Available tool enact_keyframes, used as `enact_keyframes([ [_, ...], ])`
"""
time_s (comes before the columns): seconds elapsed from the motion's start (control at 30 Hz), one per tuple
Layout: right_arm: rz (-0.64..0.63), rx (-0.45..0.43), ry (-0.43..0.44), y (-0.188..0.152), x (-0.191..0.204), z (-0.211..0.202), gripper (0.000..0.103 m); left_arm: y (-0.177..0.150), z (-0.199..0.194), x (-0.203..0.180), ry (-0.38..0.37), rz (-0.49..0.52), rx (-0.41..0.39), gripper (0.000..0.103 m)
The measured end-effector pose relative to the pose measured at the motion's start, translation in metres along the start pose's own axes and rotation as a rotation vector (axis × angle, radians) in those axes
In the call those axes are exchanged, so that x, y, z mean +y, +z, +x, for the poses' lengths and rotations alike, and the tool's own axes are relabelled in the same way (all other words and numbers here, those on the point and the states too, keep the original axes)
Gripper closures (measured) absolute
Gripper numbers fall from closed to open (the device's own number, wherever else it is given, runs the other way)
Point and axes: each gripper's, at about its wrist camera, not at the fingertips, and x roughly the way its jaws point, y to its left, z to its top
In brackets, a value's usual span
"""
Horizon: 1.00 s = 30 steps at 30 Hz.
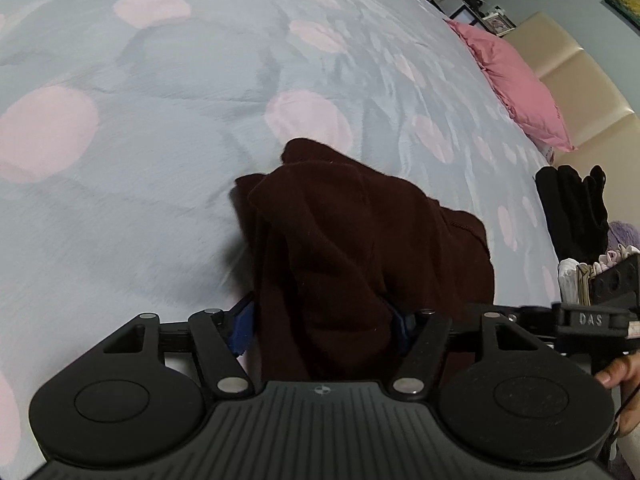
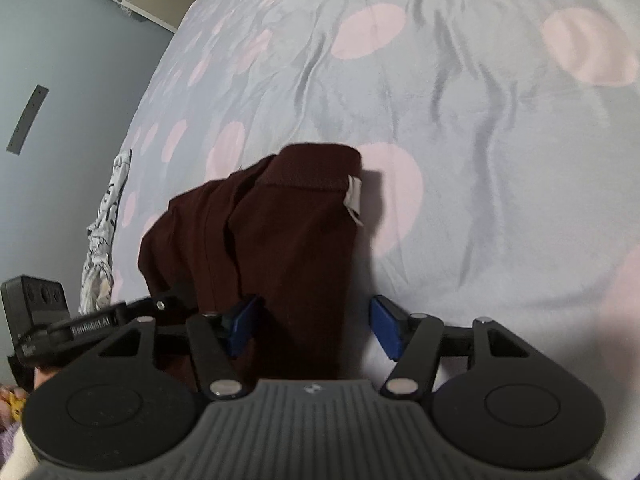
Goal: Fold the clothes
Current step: 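Grasp the folded maroon sweater with both tools and lift it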
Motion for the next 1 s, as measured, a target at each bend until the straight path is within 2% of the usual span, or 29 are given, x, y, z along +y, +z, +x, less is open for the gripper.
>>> enact_keyframes([
  [0.07,-0.011,0.003,0.007,0.002,0.003,0.005,0.044,0.002,0.002,-0.002,-0.007,0.011,-0.006,0.049],
  [0.1,-0.019,0.004,0.010,0.003,0.005,0.007,0.053,0.002,0.001,-0.003,-0.013,0.018,-0.011,0.053],
  [0.2,-0.032,0.006,0.021,0.005,0.009,0.012,0.067,0.002,0.000,-0.006,-0.029,0.036,-0.026,0.063],
  [0.3,-0.017,0.003,0.032,0.006,0.009,0.008,0.077,0.001,-0.005,-0.008,-0.046,0.045,-0.043,0.073],
  [0.37,-0.036,-0.013,0.043,0.006,0.013,0.000,0.081,0.000,-0.010,-0.011,-0.046,0.059,-0.055,0.075],
  [0.47,-0.076,-0.047,0.060,0.003,0.020,-0.015,0.083,-0.001,-0.020,-0.019,-0.048,0.089,-0.083,0.076],
  [0.7,-0.118,-0.174,0.103,-0.003,0.032,-0.077,0.083,0.000,-0.058,-0.062,-0.133,0.166,-0.177,0.077],
  [0.8,-0.134,-0.219,0.115,-0.008,0.034,-0.113,0.083,0.000,-0.071,-0.093,-0.165,0.227,-0.189,0.077],
  [1.0,-0.168,-0.278,0.114,-0.018,0.025,-0.207,0.083,-0.005,-0.093,-0.190,-0.282,0.380,-0.209,0.077],
])
